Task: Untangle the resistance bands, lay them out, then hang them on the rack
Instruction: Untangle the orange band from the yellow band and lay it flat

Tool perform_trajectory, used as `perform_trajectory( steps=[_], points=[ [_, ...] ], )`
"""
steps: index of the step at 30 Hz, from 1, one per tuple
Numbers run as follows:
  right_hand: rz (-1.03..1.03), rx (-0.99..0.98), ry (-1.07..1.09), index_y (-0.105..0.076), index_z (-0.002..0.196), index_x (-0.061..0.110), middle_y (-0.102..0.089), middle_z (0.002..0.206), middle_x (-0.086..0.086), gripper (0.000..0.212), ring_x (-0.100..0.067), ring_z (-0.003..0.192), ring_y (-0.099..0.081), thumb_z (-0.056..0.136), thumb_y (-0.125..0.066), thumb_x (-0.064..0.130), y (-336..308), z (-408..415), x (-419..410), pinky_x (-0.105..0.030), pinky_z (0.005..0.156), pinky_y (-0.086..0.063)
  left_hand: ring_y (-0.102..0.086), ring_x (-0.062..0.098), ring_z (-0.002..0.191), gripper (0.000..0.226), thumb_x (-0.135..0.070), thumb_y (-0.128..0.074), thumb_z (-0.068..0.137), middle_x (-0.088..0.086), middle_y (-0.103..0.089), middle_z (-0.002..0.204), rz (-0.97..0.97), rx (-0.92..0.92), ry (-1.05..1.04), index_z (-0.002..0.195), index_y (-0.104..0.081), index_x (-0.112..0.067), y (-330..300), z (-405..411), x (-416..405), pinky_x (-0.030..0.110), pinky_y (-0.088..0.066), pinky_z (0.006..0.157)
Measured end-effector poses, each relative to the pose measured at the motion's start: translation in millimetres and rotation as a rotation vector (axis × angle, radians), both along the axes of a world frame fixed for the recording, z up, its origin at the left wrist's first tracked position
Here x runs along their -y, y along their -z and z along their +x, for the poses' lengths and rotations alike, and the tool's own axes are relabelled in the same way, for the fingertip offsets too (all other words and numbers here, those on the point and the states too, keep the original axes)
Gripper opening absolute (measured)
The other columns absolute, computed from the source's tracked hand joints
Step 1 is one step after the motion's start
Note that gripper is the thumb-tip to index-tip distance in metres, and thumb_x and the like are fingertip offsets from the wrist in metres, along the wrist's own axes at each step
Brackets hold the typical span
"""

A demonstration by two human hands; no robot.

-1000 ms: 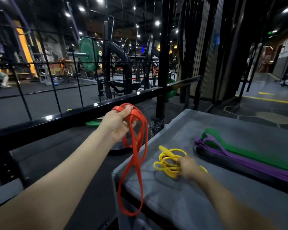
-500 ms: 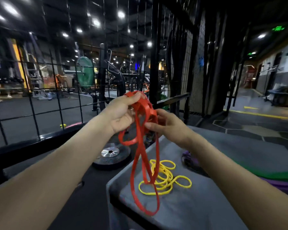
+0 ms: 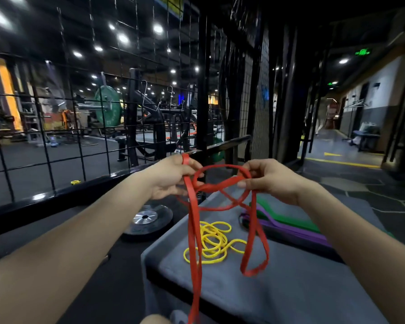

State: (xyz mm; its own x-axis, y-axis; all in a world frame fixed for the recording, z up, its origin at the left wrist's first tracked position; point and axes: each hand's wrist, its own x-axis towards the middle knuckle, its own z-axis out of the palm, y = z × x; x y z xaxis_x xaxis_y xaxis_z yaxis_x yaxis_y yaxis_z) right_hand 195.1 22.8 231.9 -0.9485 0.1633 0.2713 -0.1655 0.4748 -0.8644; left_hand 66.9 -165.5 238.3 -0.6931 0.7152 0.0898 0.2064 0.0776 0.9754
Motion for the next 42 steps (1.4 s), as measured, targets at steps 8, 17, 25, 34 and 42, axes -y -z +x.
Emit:
perform_trajectory(
  steps=[8,17,25,34,42],
  points=[
    [-0.111,-0.178,0.279,-0.068,0.082,0.019,-0.066,0.07,0.0,0.015,-0.002,0.054,-0.054,0.091,-0.057,0.015,2,5,-15,-0.022,0.063,-0.042,-0.063,0.009,0.063,0.019,-0.012,-0.043,0.098,0.001,-0.061,0.084,-0.145,-0.049,-0.006,0.083,-0.055,-0.013,12,2,3,0.024,-0.053,0.059],
    [-0.214,-0.251,0.514,-0.062,0.081,0.012,-0.059,0.064,-0.008,0.021,-0.01,0.046,-0.05,0.097,-0.049,0.018,7,5,-19,-0.021,0.049,-0.038,-0.04,0.013,0.048,0.028,-0.031,-0.048,0.096,0.002,-0.045,0.062,-0.392,-0.43,-0.105,0.079,-0.054,-0.01,28,-10,-2,0.023,-0.037,0.048],
    [-0.168,-0.225,0.371,-0.063,0.082,0.013,-0.053,0.058,-0.004,0.019,-0.005,0.041,-0.038,0.096,-0.05,0.015,6,0,-4,-0.016,0.042,-0.031,-0.057,0.016,0.071,0.019,-0.036,-0.059,0.089,-0.001,-0.057,0.073,-0.459,-0.655,-0.077,0.083,-0.058,-0.017,40,-15,-12,0.026,-0.048,0.065],
    [-0.16,-0.314,0.222,-0.062,0.086,0.014,-0.048,0.058,-0.002,0.017,0.0,0.036,-0.037,0.096,-0.049,0.016,-24,-9,12,-0.013,0.038,-0.028,-0.059,0.007,0.084,0.009,-0.01,-0.063,0.086,-0.002,-0.064,0.089,0.03,-0.278,0.21,0.089,-0.058,-0.017,26,13,-46,0.018,-0.047,0.085],
    [-0.441,-0.464,0.387,-0.059,0.077,0.017,-0.056,0.055,0.005,0.023,-0.002,0.036,-0.032,0.097,-0.047,0.016,-17,-8,-17,-0.015,0.038,-0.024,-0.056,0.006,0.063,0.021,0.001,-0.059,0.084,-0.002,-0.061,0.069,-0.183,-0.391,0.181,0.077,-0.052,-0.017,56,-6,-35,0.022,-0.045,0.069]
  ],
)
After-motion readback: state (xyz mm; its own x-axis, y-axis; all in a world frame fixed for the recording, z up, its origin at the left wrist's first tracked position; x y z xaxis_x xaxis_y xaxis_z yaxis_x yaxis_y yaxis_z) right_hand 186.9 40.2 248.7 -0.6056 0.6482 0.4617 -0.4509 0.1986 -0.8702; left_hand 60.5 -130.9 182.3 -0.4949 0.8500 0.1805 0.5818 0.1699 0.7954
